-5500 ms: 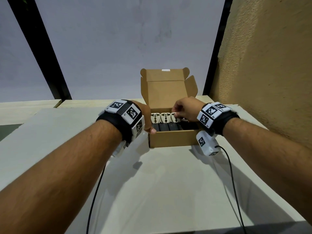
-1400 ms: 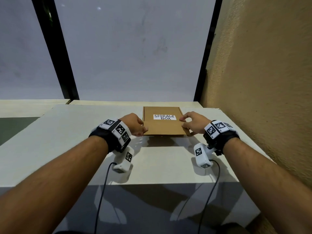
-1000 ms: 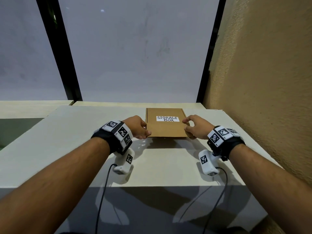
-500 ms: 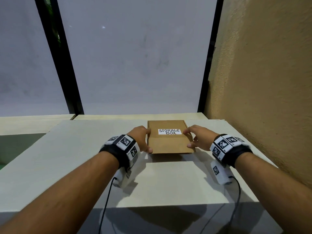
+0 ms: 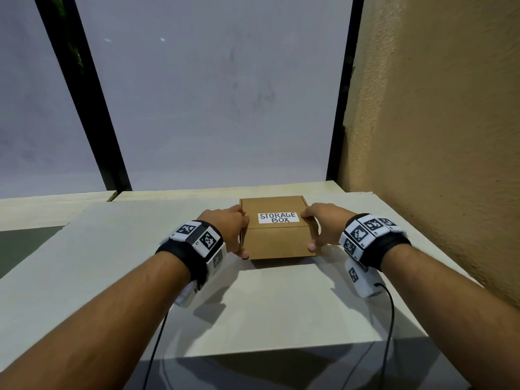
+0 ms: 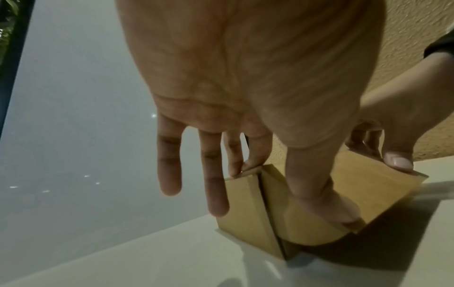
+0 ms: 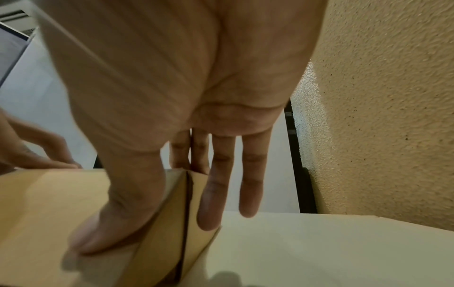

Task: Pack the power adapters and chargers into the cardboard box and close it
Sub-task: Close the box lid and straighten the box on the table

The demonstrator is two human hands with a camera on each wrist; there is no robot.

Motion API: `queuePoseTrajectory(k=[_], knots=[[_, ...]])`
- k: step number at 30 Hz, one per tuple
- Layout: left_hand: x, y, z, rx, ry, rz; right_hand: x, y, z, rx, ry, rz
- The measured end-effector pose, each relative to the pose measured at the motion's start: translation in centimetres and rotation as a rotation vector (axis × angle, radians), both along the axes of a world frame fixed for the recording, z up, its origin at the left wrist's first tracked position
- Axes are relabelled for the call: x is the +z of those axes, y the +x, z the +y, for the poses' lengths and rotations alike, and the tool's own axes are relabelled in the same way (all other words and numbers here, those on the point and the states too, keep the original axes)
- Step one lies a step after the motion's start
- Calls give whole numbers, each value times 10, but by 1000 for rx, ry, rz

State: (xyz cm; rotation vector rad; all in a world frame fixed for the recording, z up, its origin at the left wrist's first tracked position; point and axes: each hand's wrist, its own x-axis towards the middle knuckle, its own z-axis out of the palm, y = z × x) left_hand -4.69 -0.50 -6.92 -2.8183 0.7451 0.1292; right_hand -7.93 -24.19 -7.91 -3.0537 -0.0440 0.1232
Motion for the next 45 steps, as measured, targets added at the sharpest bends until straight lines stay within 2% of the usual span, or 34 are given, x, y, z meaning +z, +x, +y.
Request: queuePoseTrajectory(k=[4,11,20,26,34,37,41,45], knots=[[-8,-2,0,2,-34,-59,-10,-1,-1,16,25,-33],[-10,5,-2,-6,-22,-132,-1,6,-4,43,-40,20],[-8,14,-4,19,-13,-111,2,8,-11,27,51,77],[-7,19,-8,17,-2,-122,-1,11,-13,4,104,41],[-17,20,0,43,-169,-116,4,15,-11,52,-122,17],[-15,20,-1,38,-150,-119,8,17,-10,89,-192,1],[-18,21,-6,3,-59,-151,10,18,-7,62,-191,28],[-25,19,-5,7,-58,-165,7,17,-6,32,-167,33]])
